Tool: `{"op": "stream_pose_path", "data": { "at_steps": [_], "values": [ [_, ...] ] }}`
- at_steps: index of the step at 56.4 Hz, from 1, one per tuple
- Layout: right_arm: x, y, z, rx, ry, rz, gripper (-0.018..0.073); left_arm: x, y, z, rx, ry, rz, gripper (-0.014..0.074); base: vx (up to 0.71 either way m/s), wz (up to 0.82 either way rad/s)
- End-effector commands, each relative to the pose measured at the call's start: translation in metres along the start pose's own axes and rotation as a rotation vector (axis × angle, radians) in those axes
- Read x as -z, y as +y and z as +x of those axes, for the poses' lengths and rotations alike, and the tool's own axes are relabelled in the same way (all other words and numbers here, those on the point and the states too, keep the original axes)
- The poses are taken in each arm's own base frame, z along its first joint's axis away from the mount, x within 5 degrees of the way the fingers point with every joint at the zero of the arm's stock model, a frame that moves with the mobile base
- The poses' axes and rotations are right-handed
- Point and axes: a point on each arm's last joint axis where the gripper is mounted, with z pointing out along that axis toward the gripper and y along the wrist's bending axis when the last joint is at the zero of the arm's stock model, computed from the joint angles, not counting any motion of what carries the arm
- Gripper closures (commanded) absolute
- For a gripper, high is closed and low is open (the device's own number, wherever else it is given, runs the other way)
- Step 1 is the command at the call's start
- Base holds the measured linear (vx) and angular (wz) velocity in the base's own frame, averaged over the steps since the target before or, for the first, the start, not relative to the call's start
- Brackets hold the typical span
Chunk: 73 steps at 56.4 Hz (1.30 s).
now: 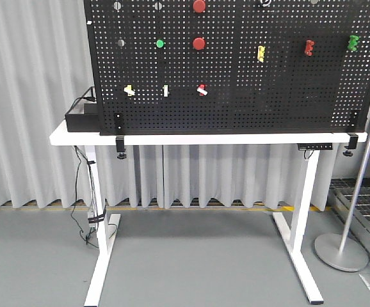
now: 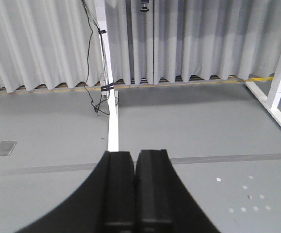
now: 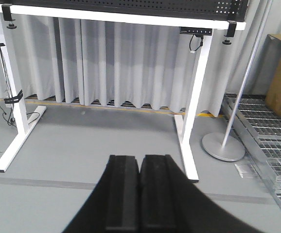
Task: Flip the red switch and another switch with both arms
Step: 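Drive the base forward up to the pegboard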
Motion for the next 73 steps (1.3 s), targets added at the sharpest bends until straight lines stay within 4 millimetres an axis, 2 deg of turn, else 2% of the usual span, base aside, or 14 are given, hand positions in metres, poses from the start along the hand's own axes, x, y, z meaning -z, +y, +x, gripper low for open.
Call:
{"op": "stream_pose_path", "data": {
  "at_steps": [1,31,73],
  "values": [
    [0.0005,0.0003,-0.0057,0.017,-0.081,0.001,0.0566,-0.0005,-0.0001,-0.0017,0.003,-0.077,-0.001,0.0594,0.01,0.01],
    [0.0005,0.0003,-0.0057,0.017,-0.081,0.001,0.0566,-0.0005,-0.0001,-0.0017,0.003,-0.077,-0.001,0.0594,0.11,0.0],
    [0.0005,0.0003,-0.0057,0.017,-0.081,0.001,0.0566,-0.0005,-0.0001,-0.0017,0.003,-0.077,-0.001,0.0594,0.27,0.0]
  ]
}}
